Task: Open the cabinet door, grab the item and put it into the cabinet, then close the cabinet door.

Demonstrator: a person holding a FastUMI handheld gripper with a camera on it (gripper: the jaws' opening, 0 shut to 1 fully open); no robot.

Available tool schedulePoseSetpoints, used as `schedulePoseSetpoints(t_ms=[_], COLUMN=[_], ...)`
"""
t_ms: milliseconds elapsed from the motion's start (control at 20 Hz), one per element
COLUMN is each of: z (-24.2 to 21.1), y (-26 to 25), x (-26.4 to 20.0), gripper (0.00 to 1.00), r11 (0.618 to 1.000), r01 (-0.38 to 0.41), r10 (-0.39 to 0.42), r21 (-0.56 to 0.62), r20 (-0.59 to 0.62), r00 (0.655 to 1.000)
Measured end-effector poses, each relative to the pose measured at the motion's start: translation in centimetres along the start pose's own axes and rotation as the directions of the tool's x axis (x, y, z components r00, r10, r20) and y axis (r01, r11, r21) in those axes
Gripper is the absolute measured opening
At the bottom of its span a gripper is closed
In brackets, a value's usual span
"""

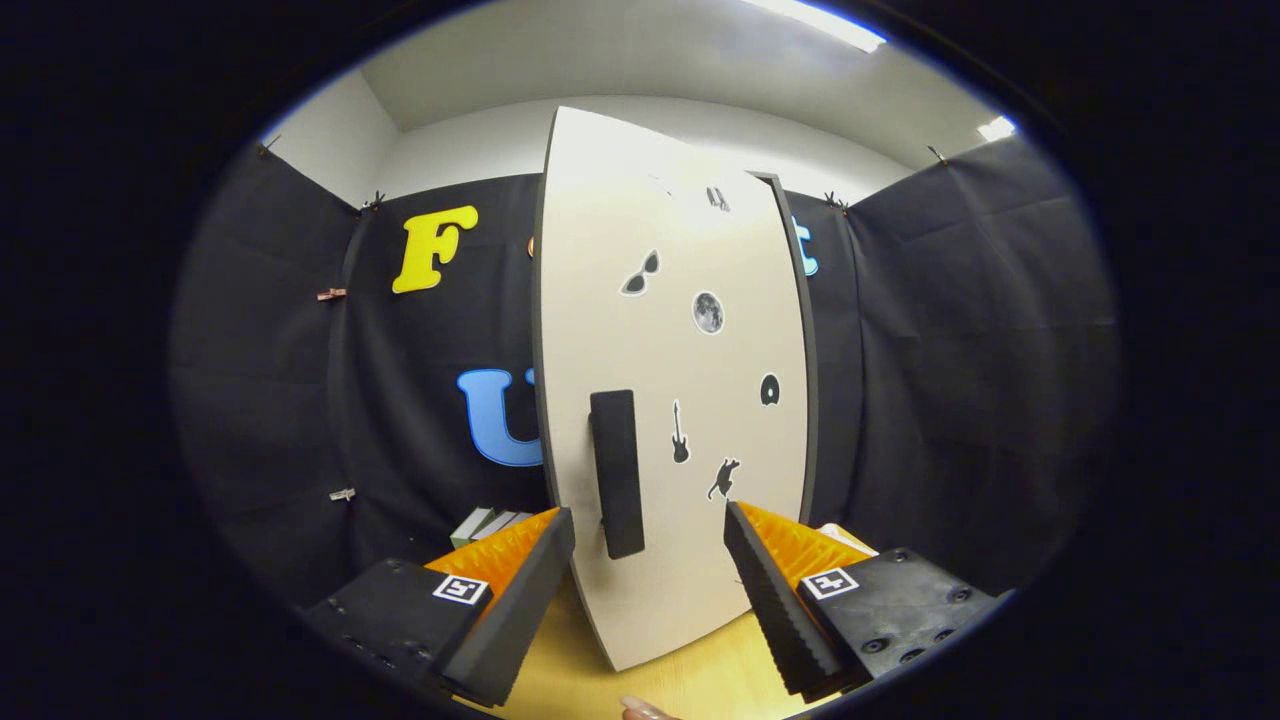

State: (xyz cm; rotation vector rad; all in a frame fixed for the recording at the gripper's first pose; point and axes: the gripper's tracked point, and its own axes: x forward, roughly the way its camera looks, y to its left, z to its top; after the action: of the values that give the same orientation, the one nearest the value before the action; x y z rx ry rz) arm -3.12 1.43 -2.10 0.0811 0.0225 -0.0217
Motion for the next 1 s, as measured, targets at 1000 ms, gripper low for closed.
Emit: schedulePoseSetpoints(t_ms=[1000], z=[1.5], y=[-1.6], x=[0.9], gripper=[0.98], r11=[0.993], r01=[-0.116], r10=[0.117], r21=[-0.009], r20=[0.034], r00=[0.993])
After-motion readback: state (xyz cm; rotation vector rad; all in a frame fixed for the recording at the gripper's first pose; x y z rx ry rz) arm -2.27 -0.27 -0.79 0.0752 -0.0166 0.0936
